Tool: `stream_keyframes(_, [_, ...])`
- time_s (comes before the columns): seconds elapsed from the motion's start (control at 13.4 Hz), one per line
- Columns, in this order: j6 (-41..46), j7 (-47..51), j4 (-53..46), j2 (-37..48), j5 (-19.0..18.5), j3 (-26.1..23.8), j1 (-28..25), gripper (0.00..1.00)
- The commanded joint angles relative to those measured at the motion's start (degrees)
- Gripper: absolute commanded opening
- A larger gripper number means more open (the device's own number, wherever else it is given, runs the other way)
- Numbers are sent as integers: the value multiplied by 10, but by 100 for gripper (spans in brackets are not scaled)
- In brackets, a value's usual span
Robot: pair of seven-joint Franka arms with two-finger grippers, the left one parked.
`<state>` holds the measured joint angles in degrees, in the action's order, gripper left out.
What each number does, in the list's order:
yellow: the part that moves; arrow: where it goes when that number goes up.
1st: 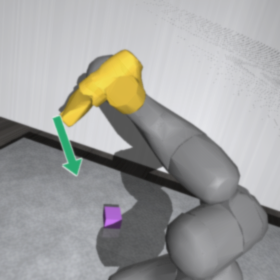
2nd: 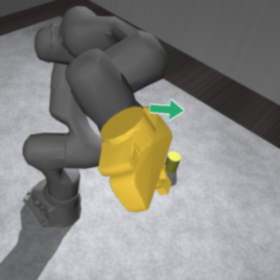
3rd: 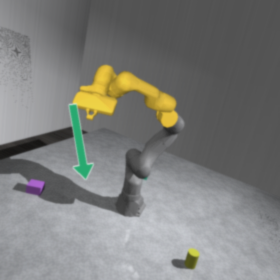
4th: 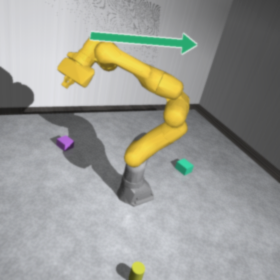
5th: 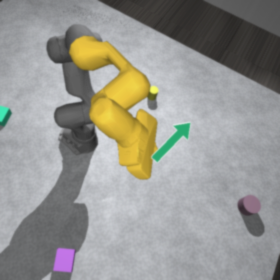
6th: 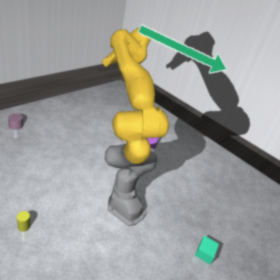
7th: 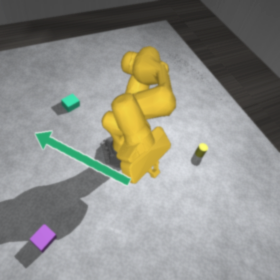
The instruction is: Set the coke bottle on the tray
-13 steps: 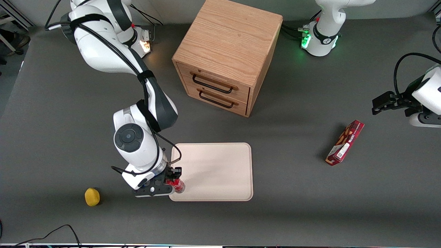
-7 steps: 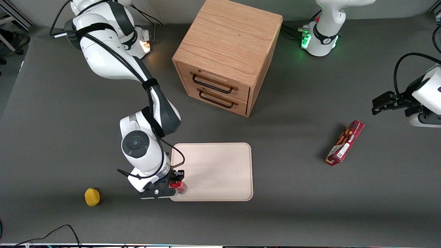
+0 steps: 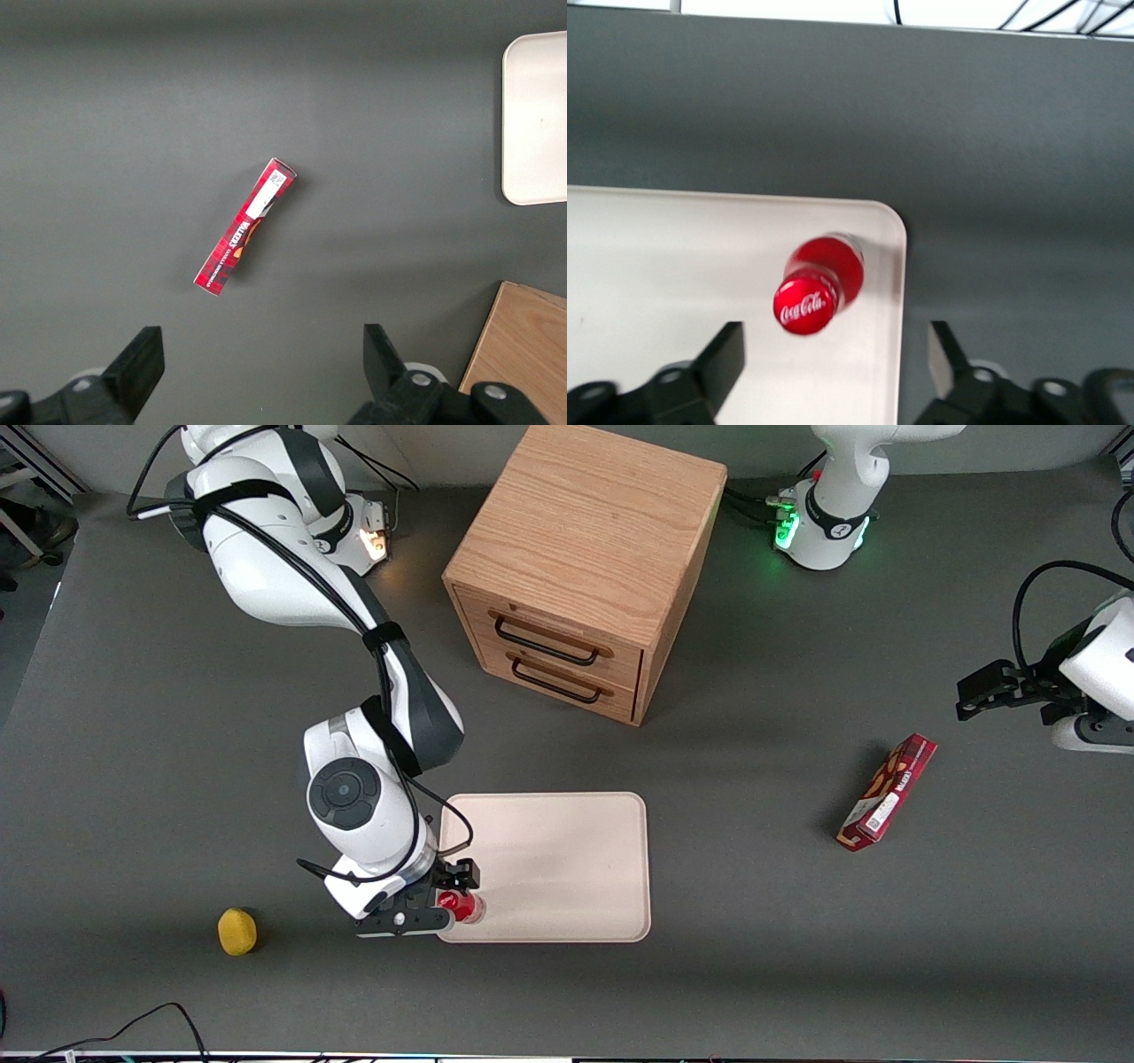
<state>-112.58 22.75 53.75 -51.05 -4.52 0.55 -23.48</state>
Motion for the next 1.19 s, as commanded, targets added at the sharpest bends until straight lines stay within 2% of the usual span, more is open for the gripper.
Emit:
stream_keyframes(0.0, [74,7,0,60,-8,4,9,100])
stream_keyframes(0.22, [167,14,62,145,-5,1,40,100])
stream_keyframes(0.45, [165,-7,180,249,-4,-2,72,100])
stream_keyframes(0.6, [160,-25,243,305,-5,-5,84,100])
stream_keyframes(0.82, [138,-108,320,374,-2,-9,142,100])
stream_keyframes(1.12, [51,-146,461,479,-2,-12,191,100])
